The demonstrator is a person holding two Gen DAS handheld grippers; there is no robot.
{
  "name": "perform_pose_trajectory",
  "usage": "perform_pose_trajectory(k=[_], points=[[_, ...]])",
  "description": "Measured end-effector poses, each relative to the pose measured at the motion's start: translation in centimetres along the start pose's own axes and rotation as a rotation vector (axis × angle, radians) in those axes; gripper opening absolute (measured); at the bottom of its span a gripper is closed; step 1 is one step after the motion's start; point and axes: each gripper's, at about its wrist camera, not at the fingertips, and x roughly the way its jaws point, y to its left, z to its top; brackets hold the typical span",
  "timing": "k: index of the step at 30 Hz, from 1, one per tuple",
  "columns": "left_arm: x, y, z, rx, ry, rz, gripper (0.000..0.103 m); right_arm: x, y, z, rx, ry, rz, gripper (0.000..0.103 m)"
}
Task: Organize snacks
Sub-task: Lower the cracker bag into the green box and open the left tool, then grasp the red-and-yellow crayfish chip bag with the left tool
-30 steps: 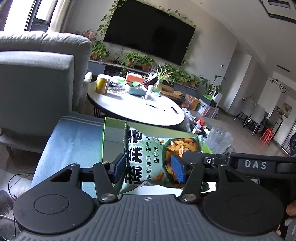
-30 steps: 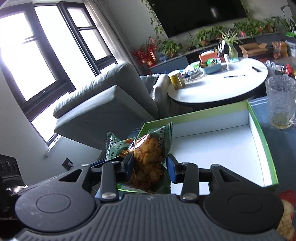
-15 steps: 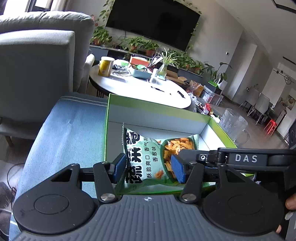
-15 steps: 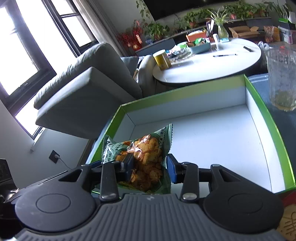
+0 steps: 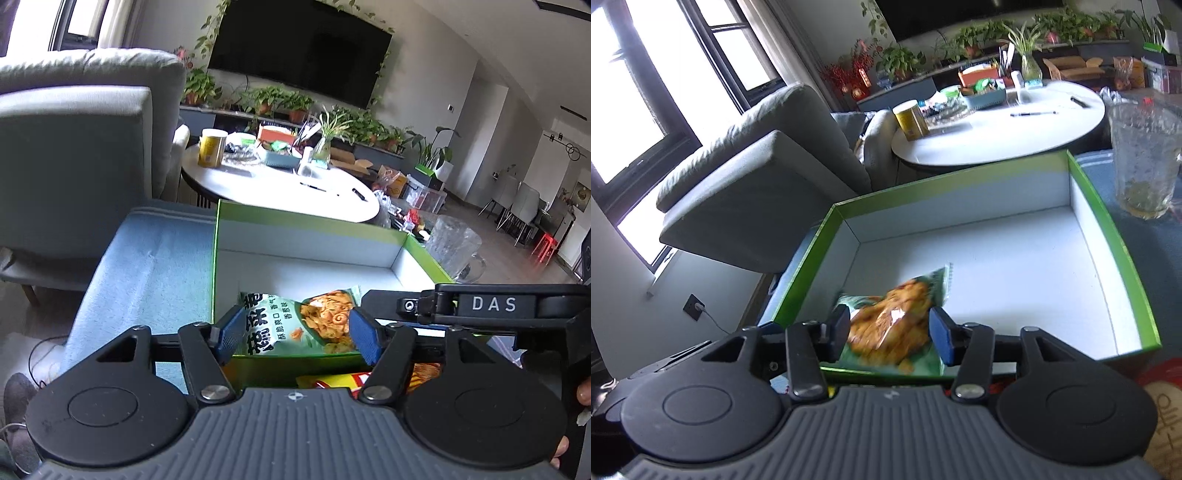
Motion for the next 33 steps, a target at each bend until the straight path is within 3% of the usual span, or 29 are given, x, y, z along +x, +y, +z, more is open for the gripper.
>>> perform_pose_trajectory(k=[10,19,33], points=[[-4.4,-1.7,-0.7,0.005,-0.054,-0.013,0.064,-4.8,1.0,-1.1,-0.009,-0.085,0.036,0.08],[-8.2,-3.0,-2.4,-0.007,-0.097,-0.01,0.075,-8.7,0.1,-2.5,0.008,-0.139,0.041,0.08],[-5.3,-4.0,-5.4,-0.012,0.047,0.01,0.075,-7.3,-1.7,-4.0,0.047,-0.091,-0.011,0.08]])
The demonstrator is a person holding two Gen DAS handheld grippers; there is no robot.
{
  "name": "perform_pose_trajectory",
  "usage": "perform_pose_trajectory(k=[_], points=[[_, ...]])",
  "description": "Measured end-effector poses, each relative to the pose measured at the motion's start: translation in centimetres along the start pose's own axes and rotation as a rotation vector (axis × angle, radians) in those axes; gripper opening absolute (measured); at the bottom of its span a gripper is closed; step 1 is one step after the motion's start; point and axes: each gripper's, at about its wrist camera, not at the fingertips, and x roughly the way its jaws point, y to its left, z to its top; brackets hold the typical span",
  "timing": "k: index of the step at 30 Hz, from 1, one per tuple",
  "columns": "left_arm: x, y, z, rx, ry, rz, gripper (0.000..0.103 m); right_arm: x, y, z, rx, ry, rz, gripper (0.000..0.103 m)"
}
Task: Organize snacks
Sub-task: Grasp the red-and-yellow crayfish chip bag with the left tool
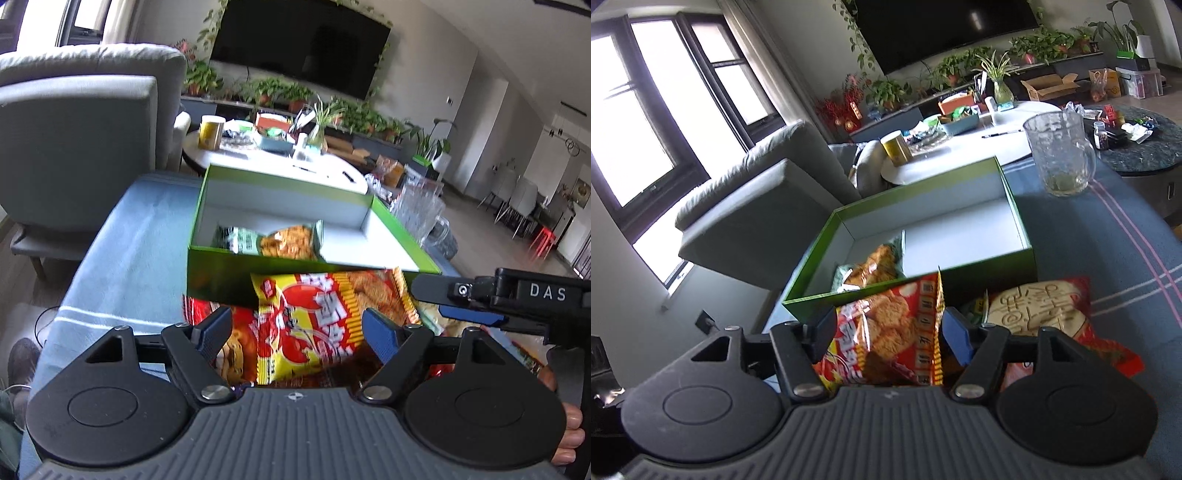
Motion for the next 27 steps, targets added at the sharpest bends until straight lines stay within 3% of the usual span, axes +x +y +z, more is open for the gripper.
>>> perform_pose_trajectory(k=[12,19,27], points=[[2.0,0.0,-0.6,0.002,0.052,0.002,0.075,2.6,-1.1,-1.4,-0.023,0.057,-0.054,0.08],[2.6,0.1,-0.6,-0.001,0.069,-0.005,0.075,3.5,-0.9,-1.9,-0.085,0.084,-0.058,0.079],[3.6,0.1,-0.8,0.004,0.106,-0.008,0.076,3.3,-1.4,-2.0,-0.071,0.092,-0.04,0.079]])
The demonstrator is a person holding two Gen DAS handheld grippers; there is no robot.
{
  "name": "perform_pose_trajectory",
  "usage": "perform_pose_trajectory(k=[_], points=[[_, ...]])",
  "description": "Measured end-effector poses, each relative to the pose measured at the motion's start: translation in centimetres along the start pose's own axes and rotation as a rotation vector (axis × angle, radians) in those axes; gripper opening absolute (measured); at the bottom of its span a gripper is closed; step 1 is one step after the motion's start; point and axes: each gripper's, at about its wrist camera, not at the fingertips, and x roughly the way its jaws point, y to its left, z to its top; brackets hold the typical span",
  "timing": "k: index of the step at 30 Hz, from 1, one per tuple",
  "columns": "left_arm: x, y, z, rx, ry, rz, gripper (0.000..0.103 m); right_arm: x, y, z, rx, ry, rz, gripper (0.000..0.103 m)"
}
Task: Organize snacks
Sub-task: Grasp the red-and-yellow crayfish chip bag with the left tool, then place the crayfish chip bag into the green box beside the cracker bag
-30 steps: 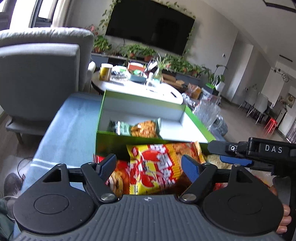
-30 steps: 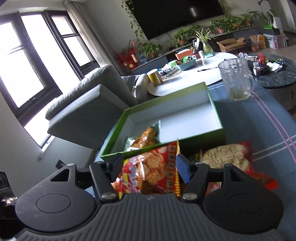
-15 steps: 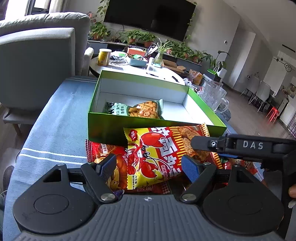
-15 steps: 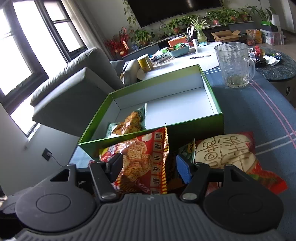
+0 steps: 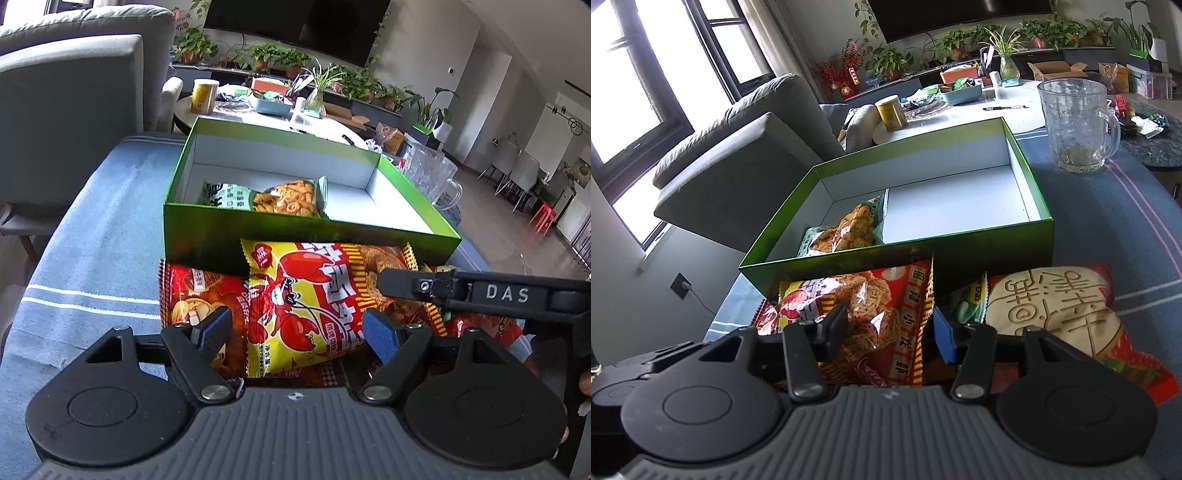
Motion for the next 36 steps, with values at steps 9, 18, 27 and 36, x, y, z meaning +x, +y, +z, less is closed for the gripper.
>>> perform_pose_trajectory(k=[9,18,27,36], points=[[0.5,-0.4,-0.3,0.031,-0.003,-0.013,0.084,0.0,0.1,-0.1,0.012,0.003,0.011,0.079],[-0.6,-1.5,-0.2,0.083,-0.038,-0.035,0.06,-0.1,0.9,-0.3,-0.002,-0.003,0.009,0.08],[-3.3,-2.7,1.0,0.104,-0.14,-0.035,0.06,-2.3,1.9,0.3,0.006,-0.072,0.052,0.079],[-3.6,-3.1,4.0,0.132,-0.196,-0.018,0.06,-3.3,3.0,3.3,-0.039,-0.166,0.044,0.079]])
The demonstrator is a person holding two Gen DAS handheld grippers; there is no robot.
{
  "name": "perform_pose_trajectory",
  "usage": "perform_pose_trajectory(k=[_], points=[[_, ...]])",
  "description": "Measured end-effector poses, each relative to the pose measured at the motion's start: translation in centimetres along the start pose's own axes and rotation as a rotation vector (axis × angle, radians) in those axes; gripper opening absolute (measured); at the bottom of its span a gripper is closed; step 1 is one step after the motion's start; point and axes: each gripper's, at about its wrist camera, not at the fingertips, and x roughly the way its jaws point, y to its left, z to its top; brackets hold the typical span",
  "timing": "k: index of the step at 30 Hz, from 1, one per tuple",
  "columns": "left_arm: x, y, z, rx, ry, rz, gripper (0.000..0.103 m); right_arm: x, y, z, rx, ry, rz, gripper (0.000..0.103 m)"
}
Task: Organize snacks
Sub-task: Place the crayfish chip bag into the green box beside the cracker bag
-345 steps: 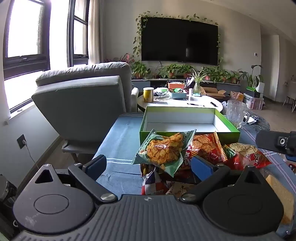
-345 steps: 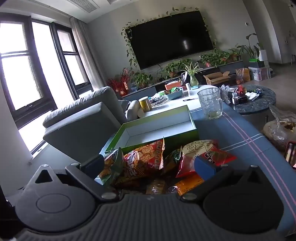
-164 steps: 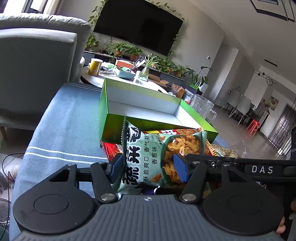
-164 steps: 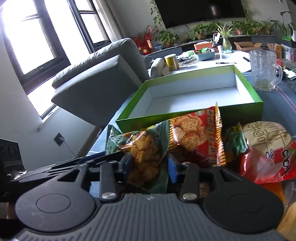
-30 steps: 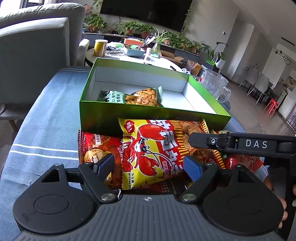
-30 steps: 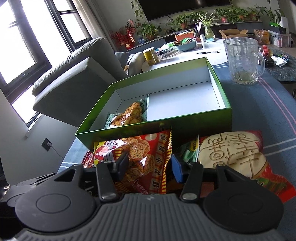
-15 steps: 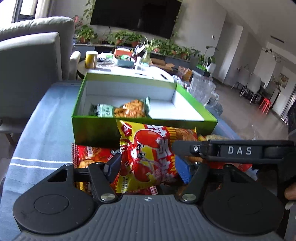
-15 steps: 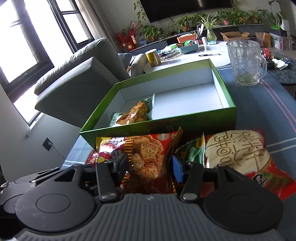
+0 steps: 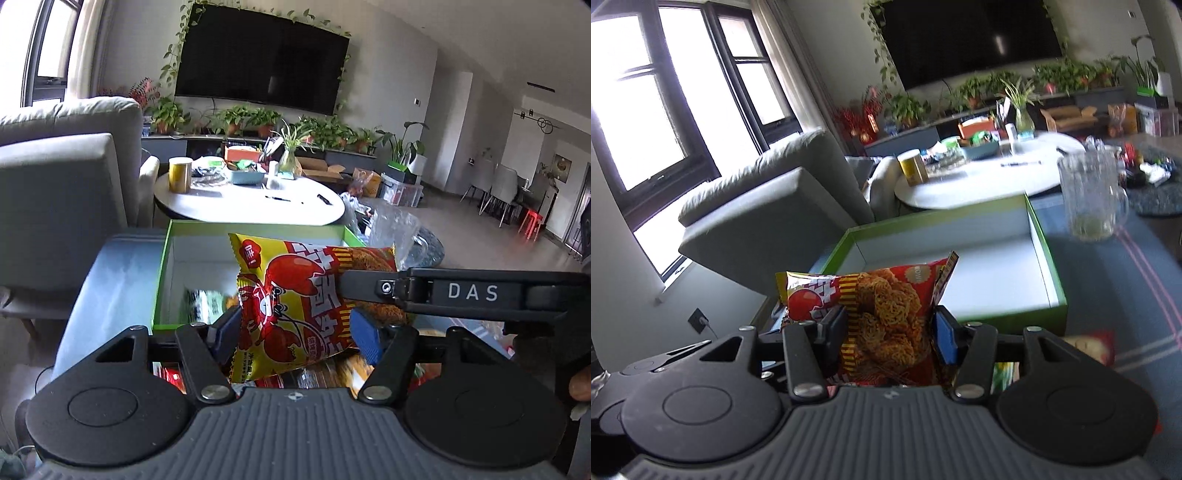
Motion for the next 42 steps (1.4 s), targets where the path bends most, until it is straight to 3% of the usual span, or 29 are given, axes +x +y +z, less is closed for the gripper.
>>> perform_pose_trajectory(k=[11,24,32,37,42], points=[[2.3,1.3,2.2,0.003,0.007,0.038,0.06,2.1,0.4,2.5,-0.023,-0.02,0.005,0.079],[6.1,2.4,2.7,0.003,0.065,0.058,0.061,5.9,-0.5,3.2,0.002,0.048,-0.013,0.079],[9.2,3.7,1.5,-0.037,0.153,0.049,0.062,8.6,-0.7,2.8,-0.016,0.106,-0.051,0.08],[10.1,3.8,1.3,-0.013,0.161,0.064,0.066,9.8,-1.3,2.3,-0.021,0.132,-0.072,0.08],[10.4,4.6,1.3,-0.05,0.165,0.054,0.068,10.4,-1.4,2.3,-0.021,0.135,-0.073,0.08]])
